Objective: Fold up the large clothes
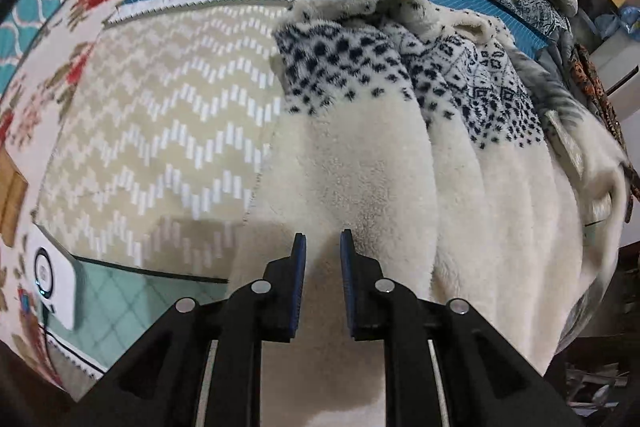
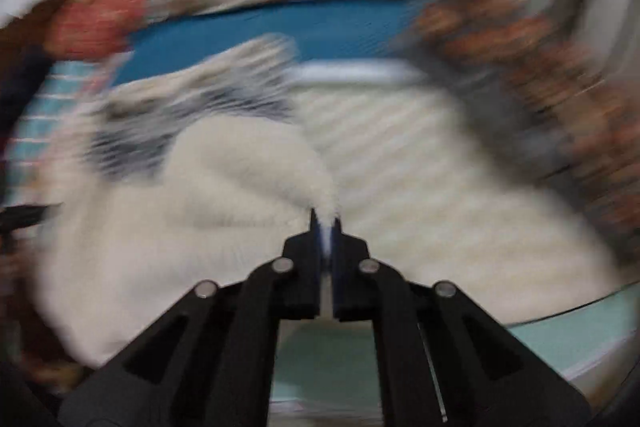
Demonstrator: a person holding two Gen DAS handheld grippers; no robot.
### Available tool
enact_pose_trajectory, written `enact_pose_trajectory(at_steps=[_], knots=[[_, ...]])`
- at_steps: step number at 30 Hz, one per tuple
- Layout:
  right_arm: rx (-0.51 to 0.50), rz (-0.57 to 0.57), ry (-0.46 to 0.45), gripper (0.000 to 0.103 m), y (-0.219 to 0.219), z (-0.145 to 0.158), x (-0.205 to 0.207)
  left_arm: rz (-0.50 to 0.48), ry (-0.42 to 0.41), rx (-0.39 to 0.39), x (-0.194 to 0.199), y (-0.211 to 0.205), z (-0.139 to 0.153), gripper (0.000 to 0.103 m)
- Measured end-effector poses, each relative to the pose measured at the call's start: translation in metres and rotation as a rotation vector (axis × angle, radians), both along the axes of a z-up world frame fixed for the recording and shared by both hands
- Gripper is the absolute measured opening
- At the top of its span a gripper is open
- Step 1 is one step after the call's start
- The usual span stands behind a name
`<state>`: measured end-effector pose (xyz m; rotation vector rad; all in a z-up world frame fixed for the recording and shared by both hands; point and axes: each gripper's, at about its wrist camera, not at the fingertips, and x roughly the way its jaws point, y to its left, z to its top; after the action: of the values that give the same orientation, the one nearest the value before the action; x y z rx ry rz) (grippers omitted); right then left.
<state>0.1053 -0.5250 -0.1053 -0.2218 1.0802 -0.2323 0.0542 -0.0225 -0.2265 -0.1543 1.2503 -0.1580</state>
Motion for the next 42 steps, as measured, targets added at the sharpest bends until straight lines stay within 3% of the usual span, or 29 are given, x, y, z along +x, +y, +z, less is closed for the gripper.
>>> enact_pose_trajectory(at_steps=[2, 3, 4, 6, 7, 9, 10, 14, 17, 20, 23, 25, 26, 27, 28, 29, 31, 33, 36, 42], knots=[[-0.196, -0.119, 0.036, 0.014, -0.041, -0.006, 0.013, 0.006, -0.012, -0.015, 0.001, -0.004, 0.002, 0.083], [-0.225, -0.187, 0.064, 0.029, -0.059, -0.008, 0.016, 0.009, -0.027, -0.023, 0.003, -0.004, 0.004, 0.083], [-0.194, -0.229, 0.051, 0.041, -0.068, -0.005, 0.016, 0.013, -0.039, -0.027, 0.004, -0.004, 0.007, 0.083], [-0.060, -0.264, -0.088, 0.053, -0.063, 0.019, 0.010, 0.018, -0.052, -0.004, 0.007, -0.008, 0.007, 0.083], [-0.035, -0.249, -0.130, 0.054, -0.052, 0.025, 0.009, 0.020, -0.049, 0.029, 0.010, -0.008, 0.004, 0.083], [0.041, -0.145, -0.184, 0.054, -0.014, 0.034, 0.014, 0.020, -0.040, 0.105, 0.014, -0.007, -0.005, 0.083], [0.133, -0.058, -0.171, 0.054, 0.015, 0.033, 0.023, 0.029, -0.036, 0.135, 0.014, -0.006, -0.008, 0.083], [0.408, 0.235, 0.001, 0.054, 0.127, 0.001, 0.064, 0.071, -0.069, 0.090, 0.000, 0.017, -0.005, 0.083], [0.515, 0.418, 0.138, 0.053, 0.231, -0.038, 0.088, 0.101, -0.112, 0.079, -0.025, 0.034, 0.005, 0.083], [0.536, 0.511, 0.282, 0.053, 0.308, -0.082, 0.124, 0.101, -0.140, 0.032, -0.063, 0.056, 0.014, 0.083], [0.462, 0.499, 0.351, 0.052, 0.360, -0.120, 0.189, 0.103, -0.157, 0.025, -0.097, 0.063, 0.022, 0.083], [0.360, 0.480, 0.244, 0.047, 0.376, -0.116, 0.239, 0.124, -0.145, 0.018, -0.119, 0.070, 0.026, 0.083], [0.306, 0.434, 0.122, 0.047, 0.379, -0.100, 0.267, 0.134, -0.147, 0.022, -0.125, 0.078, 0.027, 0.083], [0.293, 0.392, 0.030, 0.047, 0.378, -0.084, 0.280, 0.148, -0.151, 0.031, -0.132, 0.081, 0.029, 0.083], [0.342, 0.345, -0.053, 0.049, 0.374, -0.063, 0.288, 0.157, -0.156, 0.036, -0.138, 0.080, 0.031, 0.083], [0.408, 0.334, -0.060, 0.051, 0.372, -0.055, 0.287, 0.160, -0.170, 0.034, -0.145, 0.084, 0.033, 0.083], [0.521, 0.410, 0.024, 0.053, 0.380, -0.046, 0.265, 0.149, -0.195, 0.028, -0.153, 0.091, 0.035, 0.080], [0.517, 0.530, 0.092, 0.057, 0.399, -0.045, 0.228, 0.129, -0.180, 0.011, -0.156, 0.088, 0.028, 0.074], [0.491, 0.720, 0.198, 0.070, 0.417, -0.053, 0.140, 0.121, -0.130, -0.012, -0.155, 0.093, 0.013, 0.073], [0.510, 0.994, 0.431, 0.070, 0.465, -0.074, -0.006, 0.170, -0.196, -0.038, -0.177, 0.112, 0.018, 0.073]])
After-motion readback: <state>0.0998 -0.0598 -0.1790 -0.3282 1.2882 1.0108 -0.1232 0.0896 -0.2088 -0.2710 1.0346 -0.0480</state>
